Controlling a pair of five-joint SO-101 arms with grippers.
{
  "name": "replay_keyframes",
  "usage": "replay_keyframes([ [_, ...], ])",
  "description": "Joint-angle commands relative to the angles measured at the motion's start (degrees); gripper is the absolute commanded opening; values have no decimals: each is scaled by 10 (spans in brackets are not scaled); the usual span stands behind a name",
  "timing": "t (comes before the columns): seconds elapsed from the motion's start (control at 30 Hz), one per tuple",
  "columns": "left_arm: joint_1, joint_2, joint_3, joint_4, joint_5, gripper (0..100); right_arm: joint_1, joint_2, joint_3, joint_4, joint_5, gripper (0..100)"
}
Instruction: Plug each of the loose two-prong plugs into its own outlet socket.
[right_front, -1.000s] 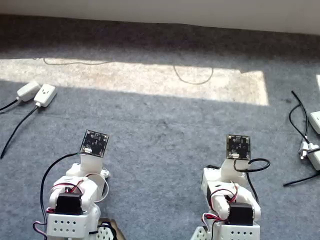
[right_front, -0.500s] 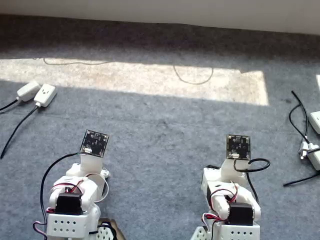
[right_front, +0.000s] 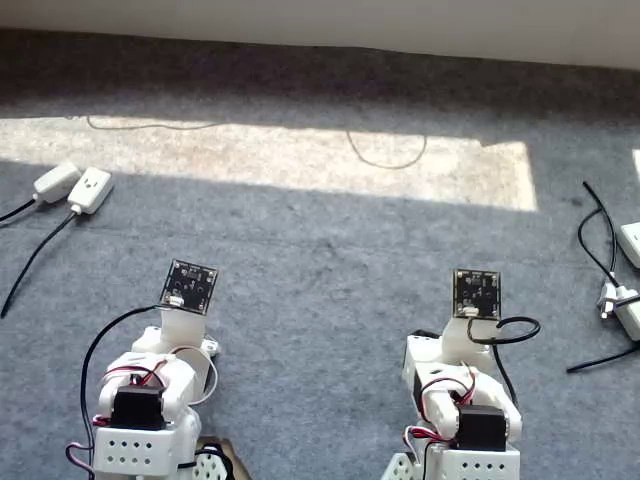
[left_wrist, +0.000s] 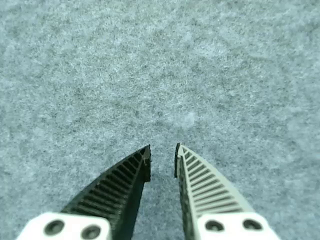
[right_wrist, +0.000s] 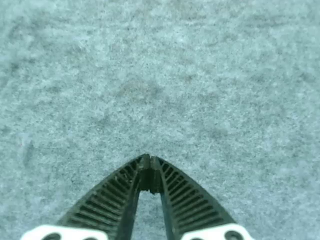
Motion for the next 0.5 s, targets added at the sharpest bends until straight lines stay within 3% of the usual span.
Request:
replay_keyframes([
  [0.0, -6, -4, 7, 3, 1, 98, 6, -4, 77, 1, -4, 9],
  [0.47, -6, -4, 7, 3, 1, 98, -2, -4, 78, 0, -4, 9],
])
